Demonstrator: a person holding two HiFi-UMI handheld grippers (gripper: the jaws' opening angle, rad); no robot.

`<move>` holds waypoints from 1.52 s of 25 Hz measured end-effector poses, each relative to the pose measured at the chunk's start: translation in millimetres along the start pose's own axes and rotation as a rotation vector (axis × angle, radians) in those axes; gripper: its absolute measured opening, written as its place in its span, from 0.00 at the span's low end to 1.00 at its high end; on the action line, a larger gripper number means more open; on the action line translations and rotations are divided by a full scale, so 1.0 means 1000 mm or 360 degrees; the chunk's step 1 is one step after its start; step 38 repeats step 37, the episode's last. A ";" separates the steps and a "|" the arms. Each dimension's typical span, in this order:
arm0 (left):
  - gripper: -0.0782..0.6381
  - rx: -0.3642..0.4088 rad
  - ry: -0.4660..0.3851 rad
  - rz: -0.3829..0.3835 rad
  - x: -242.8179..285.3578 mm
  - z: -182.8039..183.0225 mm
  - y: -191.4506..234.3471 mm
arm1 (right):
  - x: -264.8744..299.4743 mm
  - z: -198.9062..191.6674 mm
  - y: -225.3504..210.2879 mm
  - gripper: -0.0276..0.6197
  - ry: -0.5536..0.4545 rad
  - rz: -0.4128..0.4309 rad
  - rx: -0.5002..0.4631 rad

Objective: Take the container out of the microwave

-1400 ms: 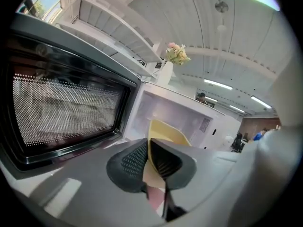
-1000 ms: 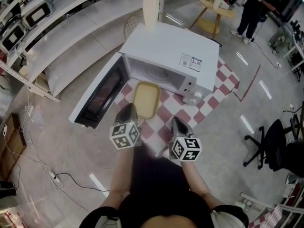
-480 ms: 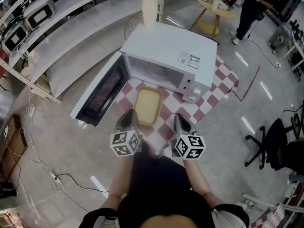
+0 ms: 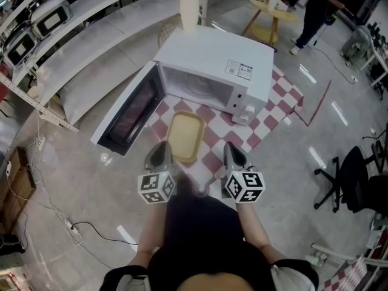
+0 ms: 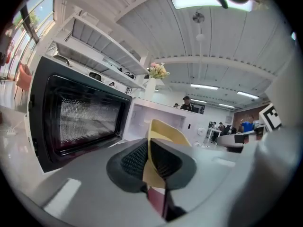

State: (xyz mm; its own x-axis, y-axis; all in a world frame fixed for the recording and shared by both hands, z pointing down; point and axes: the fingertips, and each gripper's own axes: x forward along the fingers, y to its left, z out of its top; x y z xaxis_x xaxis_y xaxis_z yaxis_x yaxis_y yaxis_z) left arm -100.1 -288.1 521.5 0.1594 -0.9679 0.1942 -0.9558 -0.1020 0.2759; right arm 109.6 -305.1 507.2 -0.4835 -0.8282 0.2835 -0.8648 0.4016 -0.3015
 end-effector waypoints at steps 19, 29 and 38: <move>0.15 0.0355 -0.0097 -0.0061 -0.033 0.000 -0.008 | -0.029 -0.013 0.024 0.04 -0.0007 0.0083 -0.0181; 0.15 0.0325 -0.0040 -0.0119 -0.036 -0.016 -0.013 | -0.035 -0.014 0.026 0.04 -0.0033 0.0079 -0.0214; 0.15 0.0291 -0.0019 -0.0138 -0.033 -0.021 -0.013 | -0.033 -0.017 0.026 0.04 -0.0022 0.0084 -0.0205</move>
